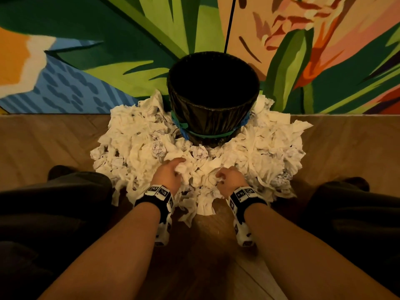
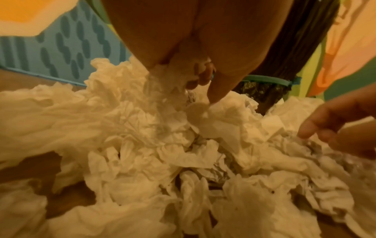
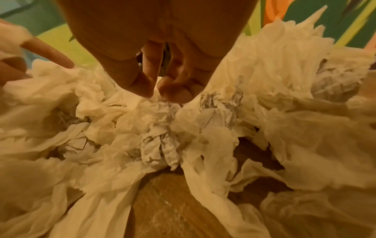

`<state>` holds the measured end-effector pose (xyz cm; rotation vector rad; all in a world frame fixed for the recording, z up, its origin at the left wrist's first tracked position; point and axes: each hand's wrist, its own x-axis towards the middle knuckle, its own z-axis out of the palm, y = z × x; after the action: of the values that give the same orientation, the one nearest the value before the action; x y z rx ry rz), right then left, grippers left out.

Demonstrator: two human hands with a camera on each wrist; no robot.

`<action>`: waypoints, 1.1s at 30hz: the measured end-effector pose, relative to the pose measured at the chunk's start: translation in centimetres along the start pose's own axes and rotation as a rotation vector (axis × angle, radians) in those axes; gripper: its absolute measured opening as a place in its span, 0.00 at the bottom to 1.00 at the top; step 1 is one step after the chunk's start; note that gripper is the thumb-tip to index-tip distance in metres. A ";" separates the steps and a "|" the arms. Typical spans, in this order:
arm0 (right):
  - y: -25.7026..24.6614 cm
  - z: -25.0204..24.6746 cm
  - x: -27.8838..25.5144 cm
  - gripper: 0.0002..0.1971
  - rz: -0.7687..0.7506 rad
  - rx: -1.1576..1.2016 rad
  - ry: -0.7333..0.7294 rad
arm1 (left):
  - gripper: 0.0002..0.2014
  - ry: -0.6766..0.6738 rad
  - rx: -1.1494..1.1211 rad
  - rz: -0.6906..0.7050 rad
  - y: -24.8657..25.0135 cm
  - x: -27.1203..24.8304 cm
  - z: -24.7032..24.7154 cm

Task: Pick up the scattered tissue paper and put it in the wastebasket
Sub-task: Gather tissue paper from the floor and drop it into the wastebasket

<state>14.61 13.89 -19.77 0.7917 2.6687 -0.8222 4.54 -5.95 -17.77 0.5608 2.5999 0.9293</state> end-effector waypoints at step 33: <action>-2.9 -0.7 3.1 0.23 -0.010 -0.266 -0.085 | 0.15 0.208 -0.356 -0.232 2.0 0.7 -1.5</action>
<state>10.39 13.66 -19.04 0.6628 2.6332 -0.4757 3.80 -4.98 -15.50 0.0700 2.5128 1.3866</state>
